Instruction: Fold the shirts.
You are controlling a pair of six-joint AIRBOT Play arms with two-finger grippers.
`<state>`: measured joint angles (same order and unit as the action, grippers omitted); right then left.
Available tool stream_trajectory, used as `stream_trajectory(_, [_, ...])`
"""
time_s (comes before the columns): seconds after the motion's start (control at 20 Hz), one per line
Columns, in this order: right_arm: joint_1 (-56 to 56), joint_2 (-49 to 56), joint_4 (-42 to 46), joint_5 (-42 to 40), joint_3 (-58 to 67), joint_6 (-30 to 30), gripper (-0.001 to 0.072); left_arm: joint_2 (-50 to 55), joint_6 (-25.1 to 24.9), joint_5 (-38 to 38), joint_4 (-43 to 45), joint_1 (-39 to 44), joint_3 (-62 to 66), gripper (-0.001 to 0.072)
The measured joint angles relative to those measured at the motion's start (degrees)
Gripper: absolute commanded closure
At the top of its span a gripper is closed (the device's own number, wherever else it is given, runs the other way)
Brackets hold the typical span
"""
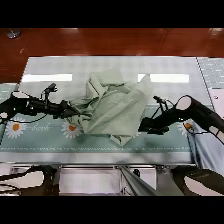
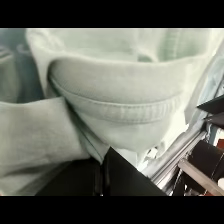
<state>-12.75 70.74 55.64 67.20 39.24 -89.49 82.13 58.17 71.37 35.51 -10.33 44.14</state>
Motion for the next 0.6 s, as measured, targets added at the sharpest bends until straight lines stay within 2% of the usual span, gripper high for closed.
stream_trajectory(0.15, [-5.1,1.9,-2.6,-1.7,-0.1,-1.5,0.0095,0.2,-0.4,0.7,-0.2,0.2,0.6,0.0685])
stream_trajectory(0.35, [-9.6,4.8,-9.4,-8.3,0.7,-2.1,0.0103,0.2,-0.6,1.1,-0.2,0.2,0.9,0.0685])
stream_trajectory(0.4, [-10.3,5.5,-11.3,-10.1,1.2,-2.0,0.0224,0.2,-0.7,1.1,-0.2,0.2,0.9,0.0685])
stream_trajectory(0.45, [-10.8,6.3,-13.0,-12.0,1.9,-2.0,0.0572,0.2,-0.7,1.2,-0.2,0.2,0.9,0.0685])
stream_trajectory(0.5, [-11.2,6.9,-14.5,-13.2,2.7,-1.5,0.0681,0.2,-0.8,1.3,-0.4,0.2,1.0,0.0685])
stream_trajectory(0.6, [-11.5,7.7,-16.6,-13.7,5.1,0.3,0.0681,-0.4,-0.8,1.3,-1.2,0.1,1.0,0.0685])
